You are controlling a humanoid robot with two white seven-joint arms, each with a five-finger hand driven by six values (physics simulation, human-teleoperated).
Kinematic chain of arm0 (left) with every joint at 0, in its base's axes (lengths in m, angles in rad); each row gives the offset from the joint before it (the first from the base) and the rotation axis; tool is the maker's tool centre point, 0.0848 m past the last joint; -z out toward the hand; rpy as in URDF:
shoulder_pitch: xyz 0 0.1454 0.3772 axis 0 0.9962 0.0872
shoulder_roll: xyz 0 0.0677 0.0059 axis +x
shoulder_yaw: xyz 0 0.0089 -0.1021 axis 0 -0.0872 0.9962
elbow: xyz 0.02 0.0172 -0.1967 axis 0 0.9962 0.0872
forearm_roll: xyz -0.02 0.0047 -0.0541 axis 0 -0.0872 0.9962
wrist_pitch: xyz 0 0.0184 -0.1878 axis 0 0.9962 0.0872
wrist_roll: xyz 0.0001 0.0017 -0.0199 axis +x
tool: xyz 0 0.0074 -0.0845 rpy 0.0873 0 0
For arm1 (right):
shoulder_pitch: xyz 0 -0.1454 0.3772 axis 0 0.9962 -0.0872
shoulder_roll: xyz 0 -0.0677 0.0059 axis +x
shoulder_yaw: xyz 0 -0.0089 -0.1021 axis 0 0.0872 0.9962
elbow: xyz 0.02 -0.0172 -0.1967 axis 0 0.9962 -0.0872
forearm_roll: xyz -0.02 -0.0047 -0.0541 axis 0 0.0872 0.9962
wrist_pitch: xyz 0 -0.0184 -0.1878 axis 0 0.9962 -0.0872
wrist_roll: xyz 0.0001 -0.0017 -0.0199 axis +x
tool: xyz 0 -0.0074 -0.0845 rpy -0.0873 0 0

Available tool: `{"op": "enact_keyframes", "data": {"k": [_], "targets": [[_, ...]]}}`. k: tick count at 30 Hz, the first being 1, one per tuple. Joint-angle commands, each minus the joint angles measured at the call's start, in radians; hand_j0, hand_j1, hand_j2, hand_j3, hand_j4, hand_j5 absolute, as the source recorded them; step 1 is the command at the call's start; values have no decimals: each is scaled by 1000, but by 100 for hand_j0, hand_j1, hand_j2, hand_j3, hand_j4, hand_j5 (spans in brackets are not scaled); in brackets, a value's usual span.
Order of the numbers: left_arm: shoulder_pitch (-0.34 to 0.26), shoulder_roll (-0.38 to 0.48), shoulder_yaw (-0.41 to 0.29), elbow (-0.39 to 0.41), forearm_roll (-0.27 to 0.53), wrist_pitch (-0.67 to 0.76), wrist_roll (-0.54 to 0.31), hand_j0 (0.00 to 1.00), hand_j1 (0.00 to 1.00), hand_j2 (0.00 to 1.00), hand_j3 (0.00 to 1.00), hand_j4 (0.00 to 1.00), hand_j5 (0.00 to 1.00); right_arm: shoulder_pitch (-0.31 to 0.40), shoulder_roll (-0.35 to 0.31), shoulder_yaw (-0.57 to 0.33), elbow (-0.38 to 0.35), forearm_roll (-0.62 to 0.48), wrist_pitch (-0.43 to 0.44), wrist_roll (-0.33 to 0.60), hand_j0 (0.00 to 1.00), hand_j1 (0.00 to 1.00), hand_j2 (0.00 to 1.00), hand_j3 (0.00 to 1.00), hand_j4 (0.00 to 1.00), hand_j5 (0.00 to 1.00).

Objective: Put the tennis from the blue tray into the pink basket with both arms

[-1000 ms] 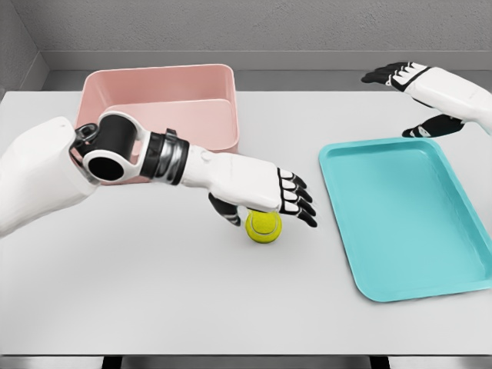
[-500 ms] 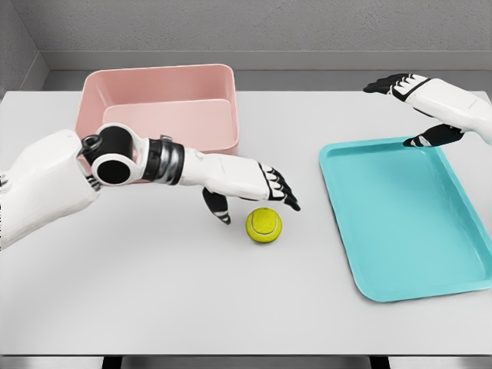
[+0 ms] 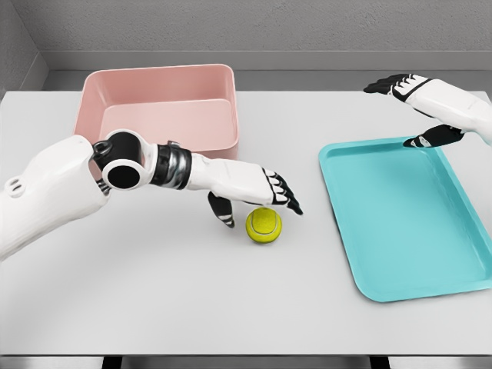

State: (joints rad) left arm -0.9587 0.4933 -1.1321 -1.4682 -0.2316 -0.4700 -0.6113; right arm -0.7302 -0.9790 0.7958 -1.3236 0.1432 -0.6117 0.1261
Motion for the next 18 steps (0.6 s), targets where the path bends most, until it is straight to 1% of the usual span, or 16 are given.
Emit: {"op": "enact_keyframes", "data": {"k": [1,3,11,13,18], "targets": [[0,-7,3,11,-11,1,0,100,100,100,100,100,100,0,-1,-1,0,-7,1,0,100,100,100,100,100,100],[20,-9,11,3,-11,1,0,100,100,100,100,100,100,2,-1,-1,0,-7,1,0,100,100,100,100,100,100],[20,-25,3,-1,-9,1,0,100,100,100,100,100,100,2,-1,0,0,-7,1,4,100,100,100,100,100,100],[40,-25,5,3,-12,1,0,100,100,100,100,100,100,2,0,-1,-2,-7,1,4,100,100,100,100,100,100],[41,-36,3,9,-28,1,0,100,100,100,100,100,100,6,0,-1,0,-7,1,4,100,100,100,100,100,100]]}}
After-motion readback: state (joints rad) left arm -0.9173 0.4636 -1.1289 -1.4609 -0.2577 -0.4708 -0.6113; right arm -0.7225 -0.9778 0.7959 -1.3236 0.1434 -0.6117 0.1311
